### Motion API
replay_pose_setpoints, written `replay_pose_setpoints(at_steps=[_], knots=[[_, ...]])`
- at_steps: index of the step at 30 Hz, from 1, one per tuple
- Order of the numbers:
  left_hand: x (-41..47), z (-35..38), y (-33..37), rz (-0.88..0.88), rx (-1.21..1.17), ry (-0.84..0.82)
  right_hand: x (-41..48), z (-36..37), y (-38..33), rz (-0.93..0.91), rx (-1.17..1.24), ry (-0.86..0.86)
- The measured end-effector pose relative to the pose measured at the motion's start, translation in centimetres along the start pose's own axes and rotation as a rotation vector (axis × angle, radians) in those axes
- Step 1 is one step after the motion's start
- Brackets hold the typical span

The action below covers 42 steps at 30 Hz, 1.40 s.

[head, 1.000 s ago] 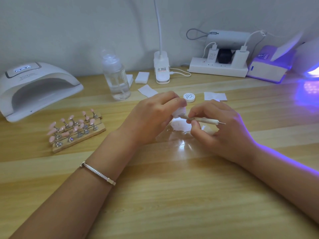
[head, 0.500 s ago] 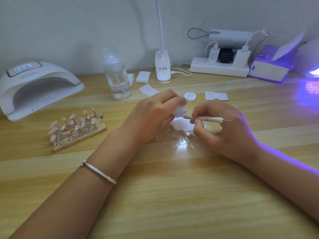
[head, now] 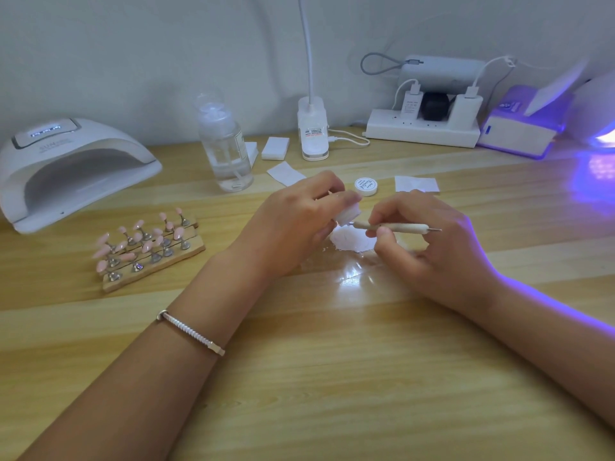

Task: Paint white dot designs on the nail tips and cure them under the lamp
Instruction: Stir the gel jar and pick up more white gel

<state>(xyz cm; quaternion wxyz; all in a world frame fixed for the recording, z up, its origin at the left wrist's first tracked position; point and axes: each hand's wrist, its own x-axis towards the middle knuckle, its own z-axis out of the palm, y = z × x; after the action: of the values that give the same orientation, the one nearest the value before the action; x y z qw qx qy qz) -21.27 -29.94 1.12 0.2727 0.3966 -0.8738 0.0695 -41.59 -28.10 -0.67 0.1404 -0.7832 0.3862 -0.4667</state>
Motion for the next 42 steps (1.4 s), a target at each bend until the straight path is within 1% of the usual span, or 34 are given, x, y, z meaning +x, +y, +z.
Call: replay_pose_setpoints(at_steps=[12,17,21,28,33,38,42], knots=[[-0.05,0.45,-0.33,-0.004,0.005,0.035,-0.05,0.07,-0.07,0.004,-0.015,0.0],[-0.17,0.46,-0.35,-0.128,-0.107,0.078,-0.08,0.01,0.19,-0.008,-0.009,0.02],[-0.18,0.4,-0.49,-0.206,-0.16,0.074,-0.12,0.15,0.29,0.003,-0.016,0.03],[-0.1,0.38,-0.42,-0.19,-0.153,0.089,-0.04,0.12,0.25,0.029,-0.002,-0.01],[-0.11,0.55,-0.28,-0.154,-0.125,0.113,-0.02,-0.03,0.19,0.043,0.022,0.013],[-0.08,0.48,-0.25,-0.134,-0.109,0.113,-0.05,0.13,0.01,0.05,0.006,-0.032],[-0.07,0.52,-0.07,-0.129,-0.116,0.105,-0.02,-0.07,0.0,0.055,0.024,-0.003]])
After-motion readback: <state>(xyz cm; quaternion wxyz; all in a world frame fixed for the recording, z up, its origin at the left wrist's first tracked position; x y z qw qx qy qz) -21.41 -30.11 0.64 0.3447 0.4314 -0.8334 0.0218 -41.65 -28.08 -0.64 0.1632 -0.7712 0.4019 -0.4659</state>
